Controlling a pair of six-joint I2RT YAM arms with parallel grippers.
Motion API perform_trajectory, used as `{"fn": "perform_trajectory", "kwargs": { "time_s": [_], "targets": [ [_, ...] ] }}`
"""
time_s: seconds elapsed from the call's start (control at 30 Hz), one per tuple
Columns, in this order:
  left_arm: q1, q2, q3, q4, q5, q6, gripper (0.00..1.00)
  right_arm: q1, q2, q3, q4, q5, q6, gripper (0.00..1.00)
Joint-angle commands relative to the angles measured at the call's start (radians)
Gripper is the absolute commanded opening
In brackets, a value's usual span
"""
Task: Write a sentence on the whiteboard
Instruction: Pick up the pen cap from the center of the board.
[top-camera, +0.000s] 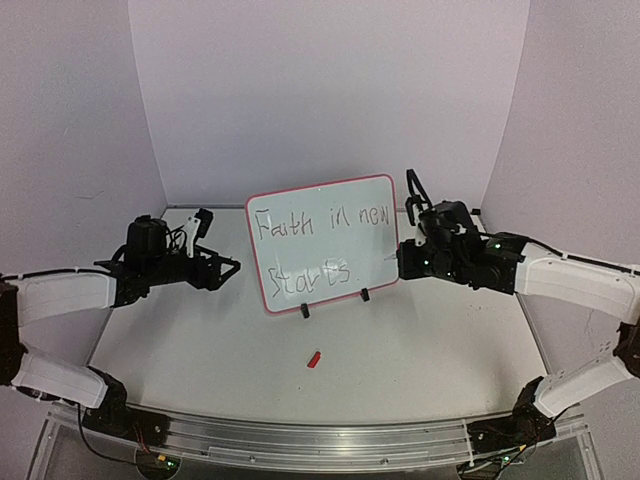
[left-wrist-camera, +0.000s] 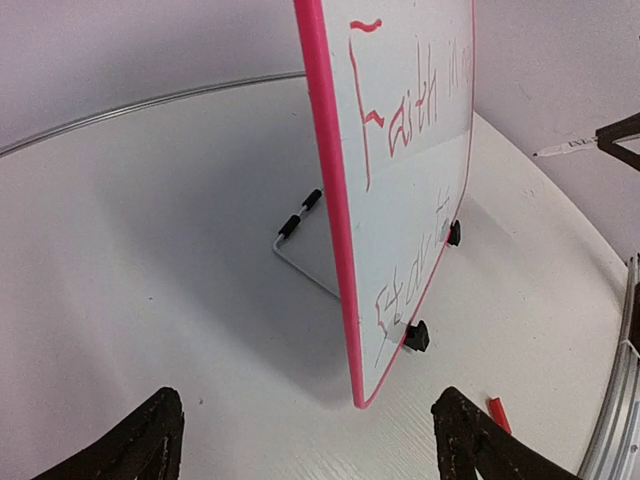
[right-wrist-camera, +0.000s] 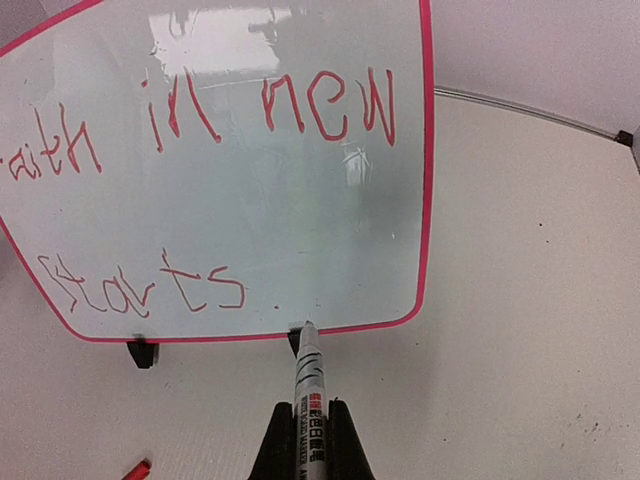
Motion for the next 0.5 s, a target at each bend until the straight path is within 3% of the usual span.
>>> {"fn": "perform_trajectory", "kwargs": {
  "time_s": [0.0,0.13,0.27,0.3,0.47],
  "targets": [
    [-0.008,-0.261,-0.127,-0.024,-0.139,-0.144,0.85,-0.037,-0.146,-0.041,-0.101,-0.036,-0.042,0.0],
    [-0.076,-0.443,-0.174,-0.182,-0.243,-0.256,0.82,-0.085,-0.23,-0.082,-0.147,-0.174,-0.041,0.0],
    [-0.24,-0.503,-0.183,-0.321,-0.376,-0.374,0.78,-0.099,-0.266,-0.116,-0.159,-0.262,-0.012,0.0],
    [-0.351,-0.488,-0.18,-0.362,-0.449,-0.435,0.77,-0.102,-0.278,-0.135,-0.159,-0.281,0.009,0.0],
    [-0.683,-0.316,-0.126,-0.37,-0.671,-0.519,0.76,-0.104,-0.332,-0.178,-0.158,-0.32,0.058,0.0]
  ]
}}
